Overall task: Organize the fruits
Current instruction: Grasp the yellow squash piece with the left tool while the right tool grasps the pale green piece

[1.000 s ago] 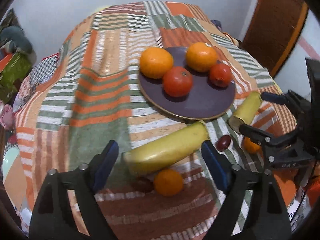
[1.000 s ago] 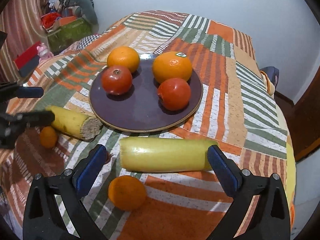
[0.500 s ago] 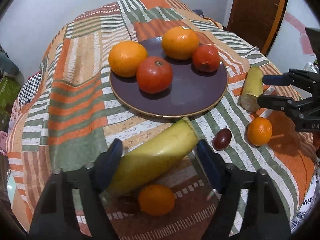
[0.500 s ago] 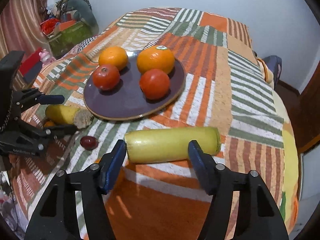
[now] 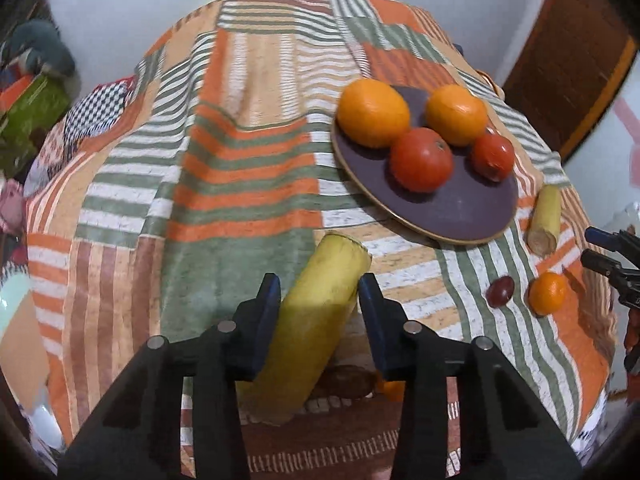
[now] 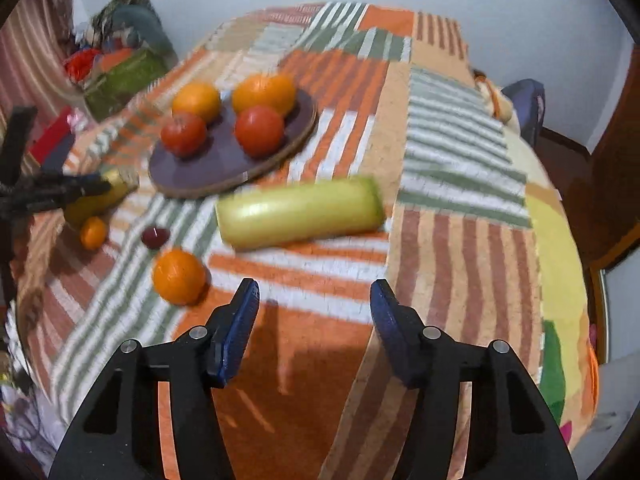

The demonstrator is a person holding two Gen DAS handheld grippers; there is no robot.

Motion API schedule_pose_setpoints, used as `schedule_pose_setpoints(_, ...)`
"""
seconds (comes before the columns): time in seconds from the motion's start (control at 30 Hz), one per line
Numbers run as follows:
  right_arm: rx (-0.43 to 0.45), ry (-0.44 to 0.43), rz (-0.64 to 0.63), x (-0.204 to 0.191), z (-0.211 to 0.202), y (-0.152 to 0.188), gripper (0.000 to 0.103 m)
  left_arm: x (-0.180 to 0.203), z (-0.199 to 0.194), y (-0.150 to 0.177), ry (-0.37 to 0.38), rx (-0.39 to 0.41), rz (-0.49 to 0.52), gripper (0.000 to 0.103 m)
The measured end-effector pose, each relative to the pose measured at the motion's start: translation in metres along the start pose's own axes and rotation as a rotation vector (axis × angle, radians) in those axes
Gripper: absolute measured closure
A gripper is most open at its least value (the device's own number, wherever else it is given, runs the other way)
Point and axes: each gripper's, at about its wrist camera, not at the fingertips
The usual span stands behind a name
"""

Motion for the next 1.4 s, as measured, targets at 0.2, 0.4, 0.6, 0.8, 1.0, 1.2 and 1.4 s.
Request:
schedule_pose_setpoints(0.2,0.031,-0.011,0.093,-0.006,0.015,-0.031,0.029,0.007,-0.002,0.005,-0.021,0.008,0.027,0.062)
schedule_pose_setpoints(0.4,-0.001,0.004,0.208,-0.008,0.048,-0.041,0.011,0.002,-0.004,0.011,-0.002,0.028,0.009,0.062)
schedule_pose_setpoints(0.6,-0.053,-0.032,0.29,-0.008,0.068,-0.039,0.006,-0.003,0.012,0.018,0.025,-0.018,-0.01,0.048)
schedule_pose_setpoints(0.8,-0.076,-0.033,0.184,-0.018,0.064,-0.042,0.043,0.0,0.01,0.02,0.014,-0.006,-0.008,0.053)
schedule_pose_setpoints(1.0,-0.093,-0.02,0.084,-0.01,0.044,-0.026,0.06,-0.008,-0.004,0.032,0.053,-0.006,-0.059,0.063)
schedule_pose_setpoints(1.2,-0.126,0.01,-0.029,-0.006,0.027,-0.009,0.065,-0.004,-0.008,0.038,0.06,-0.032,-0.052,0.063)
schedule_pose_setpoints(1.4,-0.12,0.014,-0.007,-0.008,0.036,-0.02,0.063,-0.003,0.002,0.026,0.04,-0.047,-0.043,0.063)
Point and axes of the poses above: each gripper's, at about its wrist camera, not at the fingertips, and z roughly the way its jaws point, x to its right, y to its underside, and after that the axes turned 14 degrees about z, right-handed
